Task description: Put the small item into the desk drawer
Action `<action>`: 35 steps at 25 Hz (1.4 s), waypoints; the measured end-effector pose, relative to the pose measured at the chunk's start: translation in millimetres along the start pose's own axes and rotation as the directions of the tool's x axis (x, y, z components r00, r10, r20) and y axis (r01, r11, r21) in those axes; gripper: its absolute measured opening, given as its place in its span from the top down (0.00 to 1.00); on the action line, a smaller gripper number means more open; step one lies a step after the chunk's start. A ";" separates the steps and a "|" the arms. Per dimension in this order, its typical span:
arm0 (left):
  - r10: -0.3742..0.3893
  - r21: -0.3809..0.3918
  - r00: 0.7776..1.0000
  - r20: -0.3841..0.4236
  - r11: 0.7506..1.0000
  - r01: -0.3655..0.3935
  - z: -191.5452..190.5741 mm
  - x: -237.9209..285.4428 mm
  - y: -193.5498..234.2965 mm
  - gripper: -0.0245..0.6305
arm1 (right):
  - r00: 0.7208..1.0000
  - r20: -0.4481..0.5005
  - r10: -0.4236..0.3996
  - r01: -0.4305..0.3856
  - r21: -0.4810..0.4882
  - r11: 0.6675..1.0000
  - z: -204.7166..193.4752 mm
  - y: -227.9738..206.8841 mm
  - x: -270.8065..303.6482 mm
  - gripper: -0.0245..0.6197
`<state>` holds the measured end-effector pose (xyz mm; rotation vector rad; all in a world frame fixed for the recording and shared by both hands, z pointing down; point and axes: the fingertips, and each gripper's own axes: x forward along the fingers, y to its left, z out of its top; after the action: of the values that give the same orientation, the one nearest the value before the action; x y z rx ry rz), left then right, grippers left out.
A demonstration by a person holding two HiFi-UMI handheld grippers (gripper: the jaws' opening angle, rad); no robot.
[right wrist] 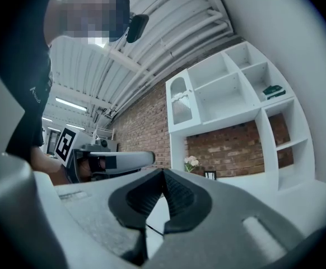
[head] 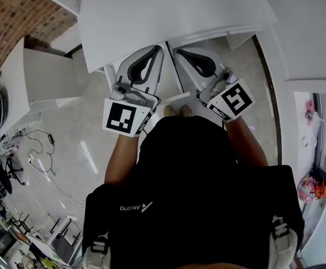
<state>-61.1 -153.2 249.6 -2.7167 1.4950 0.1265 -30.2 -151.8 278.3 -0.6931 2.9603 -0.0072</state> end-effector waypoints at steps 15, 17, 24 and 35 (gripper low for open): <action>-0.003 0.028 1.000 -0.013 1.000 0.004 2.4 -3.4 2.0 0.96 | 1.000 0.012 -0.008 0.009 -0.031 0.999 11.2 0.1 5.6 0.96; -0.004 0.026 1.000 -0.016 1.000 0.004 0.7 -4.5 1.0 0.96 | 1.000 0.010 -0.010 0.010 -0.030 0.999 11.1 0.4 4.6 0.96; -0.003 0.020 1.000 -0.011 1.000 0.003 2.7 -9.1 0.6 0.96 | 1.000 0.005 -0.006 0.006 -0.028 1.000 10.7 4.9 4.1 0.96; 0.003 0.017 1.000 -0.023 1.000 -0.002 -2.4 -13.1 0.5 0.96 | 1.000 0.002 -0.007 0.007 -0.030 1.000 8.9 7.8 2.7 0.96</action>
<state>-68.4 -142.6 253.1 -2.7121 1.4979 0.0823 -35.2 -145.8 268.9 -0.7067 2.9625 0.0371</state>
